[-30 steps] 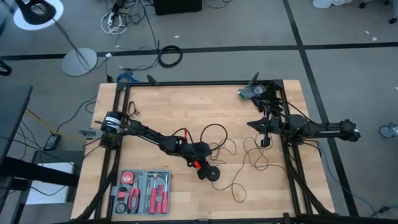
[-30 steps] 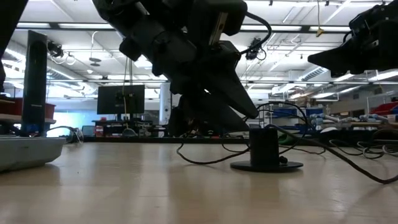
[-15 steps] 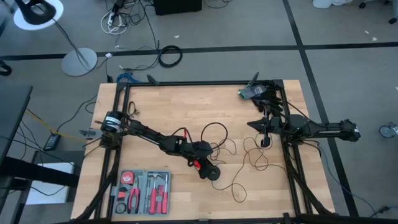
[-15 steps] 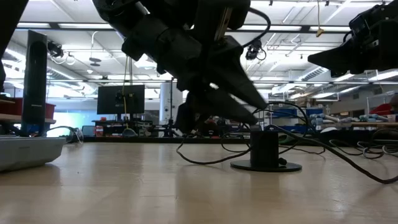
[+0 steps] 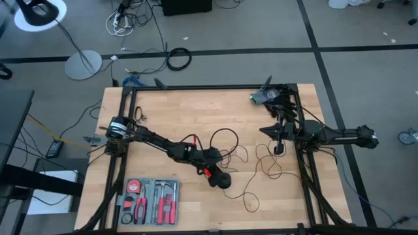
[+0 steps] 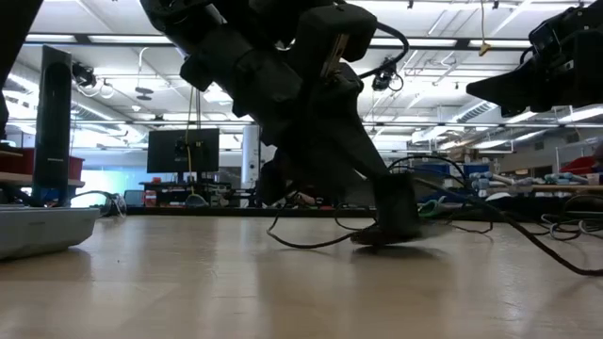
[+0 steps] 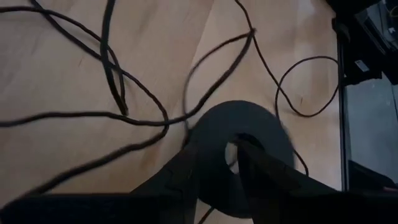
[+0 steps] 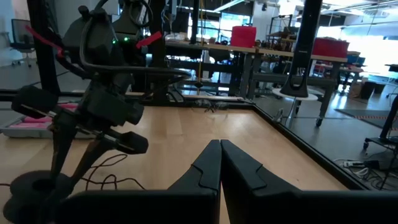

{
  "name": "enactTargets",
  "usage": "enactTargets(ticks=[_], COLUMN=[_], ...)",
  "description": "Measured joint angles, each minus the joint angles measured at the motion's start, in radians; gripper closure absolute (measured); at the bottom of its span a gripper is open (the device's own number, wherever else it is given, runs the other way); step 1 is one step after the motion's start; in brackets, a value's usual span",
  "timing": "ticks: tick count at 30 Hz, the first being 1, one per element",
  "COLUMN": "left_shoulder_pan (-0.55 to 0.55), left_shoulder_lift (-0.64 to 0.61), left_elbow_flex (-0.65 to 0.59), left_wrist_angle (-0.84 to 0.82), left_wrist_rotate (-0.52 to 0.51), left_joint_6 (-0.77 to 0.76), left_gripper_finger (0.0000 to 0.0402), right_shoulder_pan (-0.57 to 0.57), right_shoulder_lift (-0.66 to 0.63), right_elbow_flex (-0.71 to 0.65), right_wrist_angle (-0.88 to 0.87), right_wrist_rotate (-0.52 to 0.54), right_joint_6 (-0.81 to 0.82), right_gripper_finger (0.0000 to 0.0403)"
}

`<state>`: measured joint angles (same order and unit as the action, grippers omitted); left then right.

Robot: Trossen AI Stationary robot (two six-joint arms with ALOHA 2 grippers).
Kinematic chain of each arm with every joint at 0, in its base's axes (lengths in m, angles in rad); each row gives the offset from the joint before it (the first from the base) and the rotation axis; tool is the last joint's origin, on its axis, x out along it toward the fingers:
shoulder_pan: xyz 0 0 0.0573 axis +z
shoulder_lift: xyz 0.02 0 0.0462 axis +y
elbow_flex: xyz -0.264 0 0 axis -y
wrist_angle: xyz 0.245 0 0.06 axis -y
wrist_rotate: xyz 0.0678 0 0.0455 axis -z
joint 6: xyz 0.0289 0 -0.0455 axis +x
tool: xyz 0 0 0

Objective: Coil cords
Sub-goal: Coil the black wire onto the spool

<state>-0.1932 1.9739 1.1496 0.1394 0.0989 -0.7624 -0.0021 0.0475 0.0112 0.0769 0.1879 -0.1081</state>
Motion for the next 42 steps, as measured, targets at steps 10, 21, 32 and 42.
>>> enactTargets(ticks=[10, 21, 32, 42], left_shoulder_pan=[0.003, -0.002, -0.021, -0.032], left_shoulder_lift=[0.000, 0.000, 0.000, 0.002], left_elbow_flex=[0.000, 0.000, 0.000, 0.000], left_wrist_angle=[0.004, -0.004, -0.073, -0.019], left_wrist_rotate=[0.010, 0.052, 0.052, 0.052], left_joint_6=[-0.002, -0.031, -0.061, -0.085], left_gripper_finger=[0.0287, 0.0287, 0.0287, 0.0287], right_shoulder_pan=[0.000, 0.000, 0.000, 0.000], right_shoulder_lift=[0.000, 0.000, 0.000, 0.000], right_elbow_flex=[0.000, 0.000, 0.000, 0.000], right_wrist_angle=[0.000, 0.000, 0.000, 0.000], right_wrist_rotate=[0.000, 0.000, 0.000, 0.000], right_joint_6=[0.000, 0.000, 0.000, 0.000], right_gripper_finger=[0.0394, 0.0394, 0.0394, 0.0394])
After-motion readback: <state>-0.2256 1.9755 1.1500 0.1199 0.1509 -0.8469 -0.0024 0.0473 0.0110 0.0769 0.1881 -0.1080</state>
